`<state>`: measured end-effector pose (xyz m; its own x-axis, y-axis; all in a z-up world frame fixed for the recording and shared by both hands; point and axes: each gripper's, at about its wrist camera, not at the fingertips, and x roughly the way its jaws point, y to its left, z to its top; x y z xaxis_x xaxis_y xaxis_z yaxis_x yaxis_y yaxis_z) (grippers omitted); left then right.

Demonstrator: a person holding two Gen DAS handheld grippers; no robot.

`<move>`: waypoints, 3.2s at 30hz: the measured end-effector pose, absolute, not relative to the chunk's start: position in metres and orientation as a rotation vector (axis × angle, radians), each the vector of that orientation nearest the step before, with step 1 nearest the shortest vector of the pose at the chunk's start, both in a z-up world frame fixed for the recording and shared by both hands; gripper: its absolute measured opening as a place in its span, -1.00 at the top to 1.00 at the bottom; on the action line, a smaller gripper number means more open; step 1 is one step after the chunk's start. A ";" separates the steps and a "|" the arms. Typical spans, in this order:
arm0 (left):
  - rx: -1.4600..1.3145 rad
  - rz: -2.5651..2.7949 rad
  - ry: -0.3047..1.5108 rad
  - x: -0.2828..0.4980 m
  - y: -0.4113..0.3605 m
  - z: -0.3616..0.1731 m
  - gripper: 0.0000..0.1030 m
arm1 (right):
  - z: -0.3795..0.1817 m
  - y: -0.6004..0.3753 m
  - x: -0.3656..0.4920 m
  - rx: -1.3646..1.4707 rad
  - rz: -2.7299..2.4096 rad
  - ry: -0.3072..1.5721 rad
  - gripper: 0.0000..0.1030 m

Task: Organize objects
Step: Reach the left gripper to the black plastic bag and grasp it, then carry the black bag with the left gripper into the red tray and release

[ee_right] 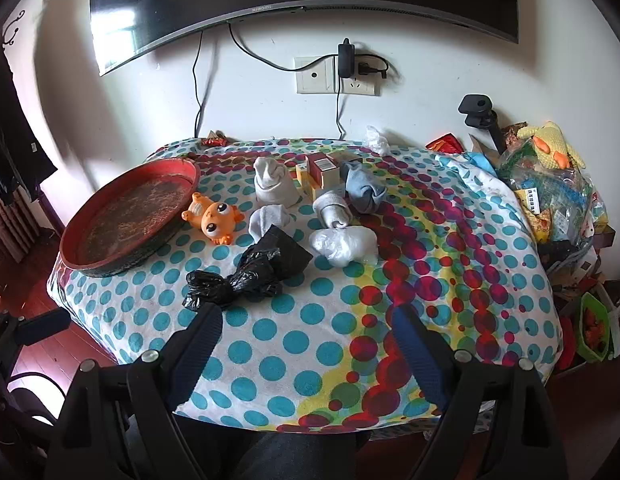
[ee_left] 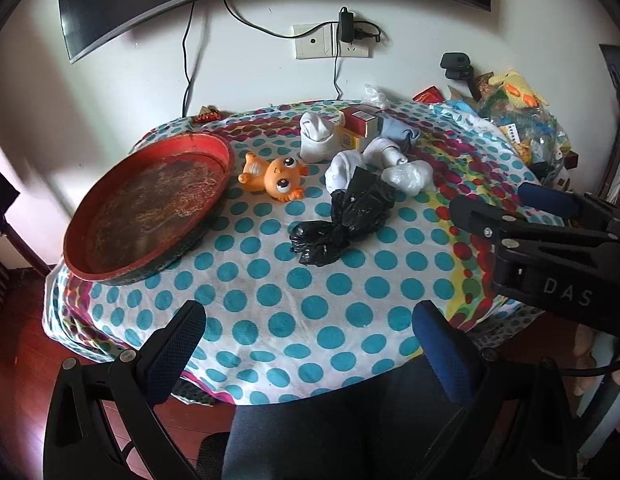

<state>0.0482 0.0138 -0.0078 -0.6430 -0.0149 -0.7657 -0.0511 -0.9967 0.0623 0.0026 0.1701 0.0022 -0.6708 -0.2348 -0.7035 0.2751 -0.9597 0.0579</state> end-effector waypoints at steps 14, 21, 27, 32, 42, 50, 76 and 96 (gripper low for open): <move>-1.401 2.793 0.144 0.034 0.008 -0.024 -1.00 | -0.004 0.166 -0.009 1.097 -2.602 0.093 -0.73; -1.427 2.757 0.085 0.022 -0.002 -0.034 -1.00 | -0.007 0.162 -0.019 1.099 -2.583 0.102 -0.73; -1.496 2.746 0.049 0.006 -0.012 -0.042 -1.00 | -0.016 0.161 -0.033 1.130 -2.560 0.120 -0.73; -1.528 2.734 0.110 -0.007 -0.013 -0.050 -1.00 | -0.027 0.164 -0.052 1.162 -2.554 0.136 -0.73; -1.484 2.671 0.142 -0.035 -0.003 -0.053 -1.00 | -0.062 0.179 -0.112 1.274 -2.555 0.128 -0.72; -1.454 2.628 0.209 -0.054 0.013 -0.057 -1.00 | -0.081 0.176 -0.142 1.306 -2.548 0.136 -0.72; -1.539 2.544 0.229 -0.089 0.031 -0.087 -1.00 | -0.086 0.200 -0.145 1.285 -2.485 -0.089 0.17; -1.556 2.452 0.198 -0.093 0.039 -0.091 0.14 | -0.078 0.219 -0.124 1.253 -2.496 -0.169 0.17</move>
